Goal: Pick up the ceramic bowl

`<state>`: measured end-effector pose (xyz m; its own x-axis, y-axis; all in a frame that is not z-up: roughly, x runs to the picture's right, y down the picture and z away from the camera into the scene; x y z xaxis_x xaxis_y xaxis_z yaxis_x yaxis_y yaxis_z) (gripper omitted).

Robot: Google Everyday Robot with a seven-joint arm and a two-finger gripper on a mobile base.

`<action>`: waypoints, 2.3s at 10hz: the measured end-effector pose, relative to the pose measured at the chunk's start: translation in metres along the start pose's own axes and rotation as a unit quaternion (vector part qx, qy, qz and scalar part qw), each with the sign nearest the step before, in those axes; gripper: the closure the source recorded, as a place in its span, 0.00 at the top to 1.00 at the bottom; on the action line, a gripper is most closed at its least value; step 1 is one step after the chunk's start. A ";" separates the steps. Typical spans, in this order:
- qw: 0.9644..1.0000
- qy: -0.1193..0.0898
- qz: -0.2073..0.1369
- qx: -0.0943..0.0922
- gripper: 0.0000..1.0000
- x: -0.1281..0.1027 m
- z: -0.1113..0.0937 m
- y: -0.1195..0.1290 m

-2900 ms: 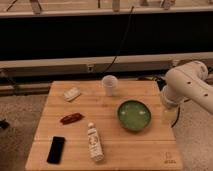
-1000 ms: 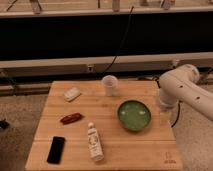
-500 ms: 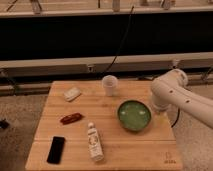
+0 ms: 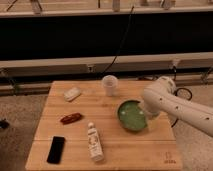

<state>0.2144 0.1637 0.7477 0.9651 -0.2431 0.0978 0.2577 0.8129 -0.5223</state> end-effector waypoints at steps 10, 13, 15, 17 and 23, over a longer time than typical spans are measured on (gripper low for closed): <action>0.999 -0.021 -0.031 -0.003 0.77 -0.001 0.038 0.002; 0.999 -0.025 -0.039 -0.007 0.80 0.001 0.047 0.003; 0.999 -0.027 -0.043 -0.006 0.80 0.001 0.051 0.001; 0.998 -0.029 -0.046 -0.008 0.80 0.002 0.056 0.001; 0.998 -0.032 -0.053 -0.008 0.80 0.002 0.067 0.001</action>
<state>0.2196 0.1996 0.8042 0.9333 -0.2933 0.2070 0.3589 0.7751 -0.5200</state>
